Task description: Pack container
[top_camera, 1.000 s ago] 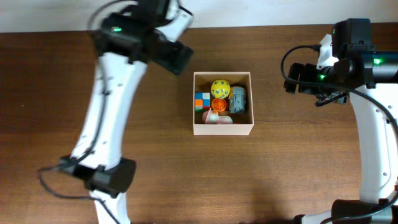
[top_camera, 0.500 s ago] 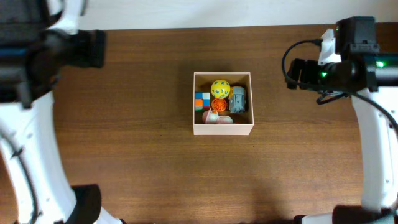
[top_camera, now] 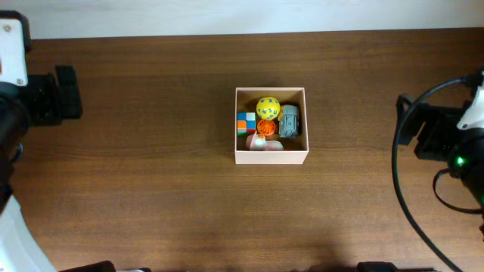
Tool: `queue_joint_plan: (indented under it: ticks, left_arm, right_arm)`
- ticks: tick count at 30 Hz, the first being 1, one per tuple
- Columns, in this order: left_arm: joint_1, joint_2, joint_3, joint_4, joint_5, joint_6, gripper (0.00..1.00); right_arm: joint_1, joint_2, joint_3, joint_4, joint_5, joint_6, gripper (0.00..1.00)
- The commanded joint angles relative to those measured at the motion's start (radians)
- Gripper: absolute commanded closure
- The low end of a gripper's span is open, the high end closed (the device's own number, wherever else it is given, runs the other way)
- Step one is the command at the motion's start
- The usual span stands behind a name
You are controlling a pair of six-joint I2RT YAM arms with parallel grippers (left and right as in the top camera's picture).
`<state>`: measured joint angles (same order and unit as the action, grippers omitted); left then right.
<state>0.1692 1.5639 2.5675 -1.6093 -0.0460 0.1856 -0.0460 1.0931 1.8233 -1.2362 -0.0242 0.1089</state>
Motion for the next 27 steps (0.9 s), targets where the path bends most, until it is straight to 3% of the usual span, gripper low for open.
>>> queue_joint_plan:
  ticks: [1, 27]
  left_arm:
    - [0.004, 0.021, 0.001, -0.018, -0.003, -0.016, 0.01]
    - [0.004, 0.021, 0.001, -0.078, -0.003, -0.016, 0.01]
  right_arm:
    - [0.0, 0.022, -0.005, -0.005, 0.018, -0.004, 0.01]
    - [0.0, 0.075, -0.005, -0.012, -0.034, -0.004, 0.01]
